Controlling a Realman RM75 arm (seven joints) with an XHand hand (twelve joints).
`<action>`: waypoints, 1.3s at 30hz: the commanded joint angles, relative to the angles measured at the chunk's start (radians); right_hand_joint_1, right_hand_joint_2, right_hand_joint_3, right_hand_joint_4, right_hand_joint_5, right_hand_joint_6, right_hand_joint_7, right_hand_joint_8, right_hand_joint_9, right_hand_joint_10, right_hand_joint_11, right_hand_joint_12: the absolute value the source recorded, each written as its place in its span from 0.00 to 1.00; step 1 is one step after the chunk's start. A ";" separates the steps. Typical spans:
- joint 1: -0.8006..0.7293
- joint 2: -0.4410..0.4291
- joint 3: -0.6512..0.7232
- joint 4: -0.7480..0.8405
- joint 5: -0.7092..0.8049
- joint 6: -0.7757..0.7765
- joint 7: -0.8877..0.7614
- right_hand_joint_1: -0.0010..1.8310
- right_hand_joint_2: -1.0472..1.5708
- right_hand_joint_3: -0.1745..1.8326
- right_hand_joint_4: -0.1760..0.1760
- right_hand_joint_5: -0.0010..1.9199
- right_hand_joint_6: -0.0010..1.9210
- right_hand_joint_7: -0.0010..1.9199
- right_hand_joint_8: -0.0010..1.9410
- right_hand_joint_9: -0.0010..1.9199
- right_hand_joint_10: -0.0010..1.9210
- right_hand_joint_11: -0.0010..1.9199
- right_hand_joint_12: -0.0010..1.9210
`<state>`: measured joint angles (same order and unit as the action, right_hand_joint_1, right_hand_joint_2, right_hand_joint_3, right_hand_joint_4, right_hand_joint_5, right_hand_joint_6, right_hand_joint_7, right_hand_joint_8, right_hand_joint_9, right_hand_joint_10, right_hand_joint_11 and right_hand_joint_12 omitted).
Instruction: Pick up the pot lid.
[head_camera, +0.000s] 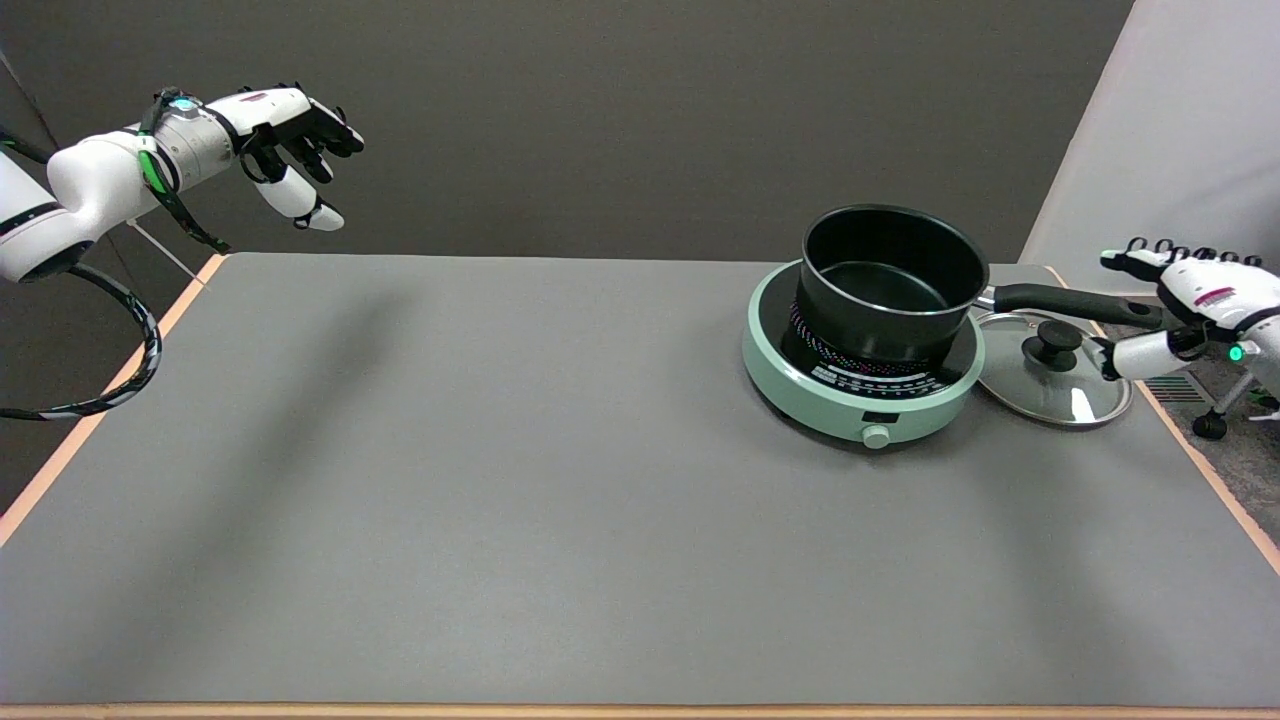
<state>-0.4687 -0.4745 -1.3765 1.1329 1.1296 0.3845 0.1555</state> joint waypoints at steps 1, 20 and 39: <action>0.171 -0.006 -0.181 -0.073 0.003 -0.009 0.002 0.38 0.59 0.59 0.71 0.13 0.08 0.13 0.07 0.16 0.13 0.12 0.30; 0.180 -0.032 -0.195 -0.140 -0.002 0.030 0.003 0.37 0.59 0.59 0.72 0.13 0.08 0.12 0.07 0.15 0.13 0.12 0.29; 0.230 -0.032 -0.252 -0.140 -0.001 0.029 0.003 0.36 0.59 0.60 0.75 0.15 0.09 0.14 0.08 0.16 0.13 0.13 0.30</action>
<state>-0.2850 -0.5020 -1.5721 1.0065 1.1271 0.4085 0.1582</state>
